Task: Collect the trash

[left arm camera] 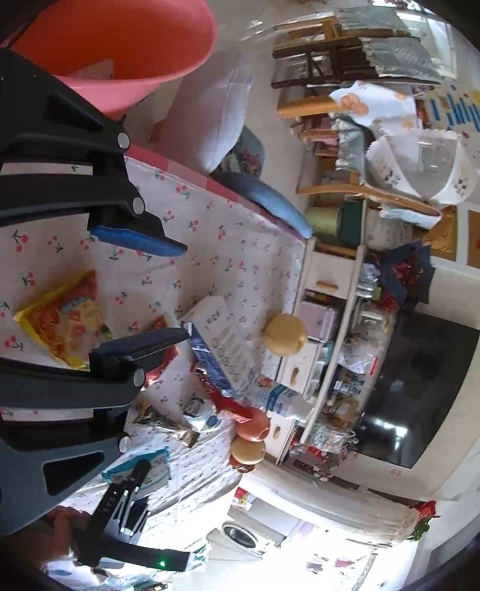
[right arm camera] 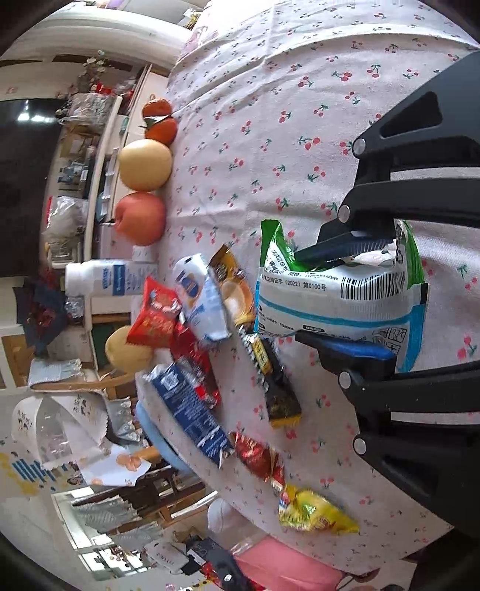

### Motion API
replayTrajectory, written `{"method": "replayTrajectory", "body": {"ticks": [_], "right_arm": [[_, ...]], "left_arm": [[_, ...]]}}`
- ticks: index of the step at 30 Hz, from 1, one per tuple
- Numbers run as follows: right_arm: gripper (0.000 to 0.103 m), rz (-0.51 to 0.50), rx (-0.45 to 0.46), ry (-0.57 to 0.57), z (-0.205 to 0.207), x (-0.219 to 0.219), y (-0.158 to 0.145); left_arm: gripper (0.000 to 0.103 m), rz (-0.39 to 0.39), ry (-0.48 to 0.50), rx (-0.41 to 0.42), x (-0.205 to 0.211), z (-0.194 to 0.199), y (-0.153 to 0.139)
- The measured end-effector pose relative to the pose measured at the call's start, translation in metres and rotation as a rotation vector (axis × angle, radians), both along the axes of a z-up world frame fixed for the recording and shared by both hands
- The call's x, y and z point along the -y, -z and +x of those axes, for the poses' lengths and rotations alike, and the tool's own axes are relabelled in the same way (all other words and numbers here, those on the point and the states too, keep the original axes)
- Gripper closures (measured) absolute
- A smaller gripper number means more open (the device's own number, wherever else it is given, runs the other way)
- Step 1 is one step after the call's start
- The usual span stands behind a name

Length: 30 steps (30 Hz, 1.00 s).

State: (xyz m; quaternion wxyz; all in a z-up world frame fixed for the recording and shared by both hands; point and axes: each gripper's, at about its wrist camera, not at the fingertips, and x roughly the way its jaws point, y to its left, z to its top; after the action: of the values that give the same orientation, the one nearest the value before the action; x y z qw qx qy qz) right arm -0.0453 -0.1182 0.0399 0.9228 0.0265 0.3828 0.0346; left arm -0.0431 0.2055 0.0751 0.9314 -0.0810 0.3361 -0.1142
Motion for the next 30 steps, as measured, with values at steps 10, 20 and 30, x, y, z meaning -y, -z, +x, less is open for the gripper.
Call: {"method": "replayTrajectory", "body": {"ticks": [10, 20, 30], "right_arm": [[0.064, 0.006, 0.027, -0.086, -0.015, -0.03, -0.012], [0.064, 0.005, 0.021, -0.145, -0.028, -0.052, -0.011], [0.064, 0.004, 0.012, -0.176, -0.036, -0.069, -0.008]], "left_arm": [[0.024, 0.078, 0.151, -0.182, 0.022, -0.002, 0.038], [0.01, 0.198, 0.216, -0.269, 0.055, 0.003, 0.069], [0.031, 0.172, 0.183, -0.263, 0.052, 0.004, 0.064]]}}
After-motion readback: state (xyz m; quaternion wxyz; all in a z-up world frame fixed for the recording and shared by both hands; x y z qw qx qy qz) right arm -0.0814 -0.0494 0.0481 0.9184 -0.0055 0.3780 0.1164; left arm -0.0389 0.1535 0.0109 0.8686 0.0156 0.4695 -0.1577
